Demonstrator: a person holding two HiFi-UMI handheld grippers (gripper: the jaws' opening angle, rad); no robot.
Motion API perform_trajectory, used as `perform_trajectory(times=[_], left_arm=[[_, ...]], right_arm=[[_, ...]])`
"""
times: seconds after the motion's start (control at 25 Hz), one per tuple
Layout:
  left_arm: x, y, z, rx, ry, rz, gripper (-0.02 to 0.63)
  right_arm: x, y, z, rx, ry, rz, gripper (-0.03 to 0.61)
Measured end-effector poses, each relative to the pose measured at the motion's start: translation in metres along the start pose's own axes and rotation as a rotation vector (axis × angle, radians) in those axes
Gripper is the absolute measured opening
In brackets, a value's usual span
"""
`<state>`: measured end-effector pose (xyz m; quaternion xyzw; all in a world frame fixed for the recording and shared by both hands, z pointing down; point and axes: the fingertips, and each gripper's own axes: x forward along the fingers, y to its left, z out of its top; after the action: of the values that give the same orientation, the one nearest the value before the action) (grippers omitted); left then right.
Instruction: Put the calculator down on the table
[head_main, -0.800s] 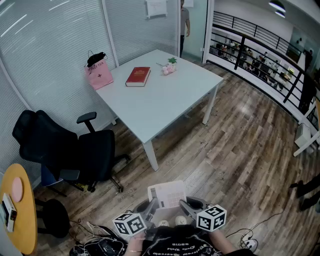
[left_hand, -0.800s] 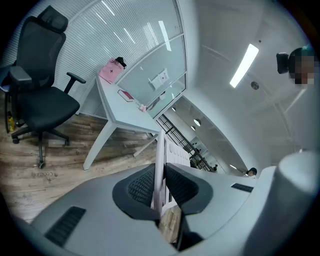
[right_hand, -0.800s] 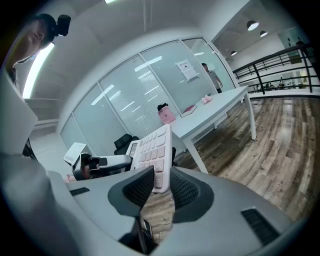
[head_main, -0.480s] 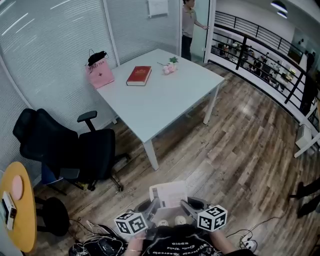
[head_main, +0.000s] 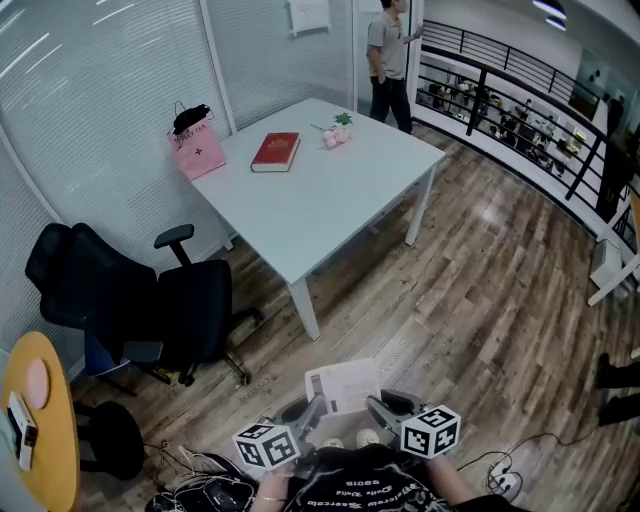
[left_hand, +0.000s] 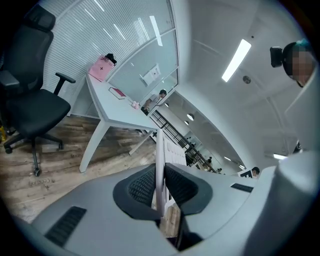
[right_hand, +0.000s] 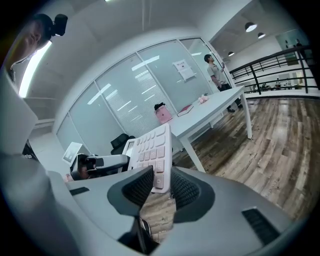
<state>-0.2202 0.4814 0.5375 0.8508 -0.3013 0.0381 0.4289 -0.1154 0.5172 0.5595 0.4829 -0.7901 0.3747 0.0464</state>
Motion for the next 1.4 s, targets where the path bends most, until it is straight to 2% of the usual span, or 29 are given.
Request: perform_trajectory(times=[0.52,0.84,1.04,1.4], left_arm=[[-0.011,0.02,0.014,0.02,0.027,-0.033,0.067],[0.017,0.035,0.021,-0.016,0.021,-0.026,0.066],[0.053,0.048,0.049,-0.025,0.005,0.016,0.067],[0.157,0.054,0.115,-0.035,-0.021,0.067,0.067]], right_arm=[[0.02,0.017,0.001,0.02,-0.039,-0.054,0.119],[0.04,-0.011,0.013,0.013,-0.003,-0.049,0.12],[0.067,-0.04,0.046,0.008,0.022,-0.008,0.12],[0.105,-0.12,0.139,-0.038,0.04,0.033,0.12]])
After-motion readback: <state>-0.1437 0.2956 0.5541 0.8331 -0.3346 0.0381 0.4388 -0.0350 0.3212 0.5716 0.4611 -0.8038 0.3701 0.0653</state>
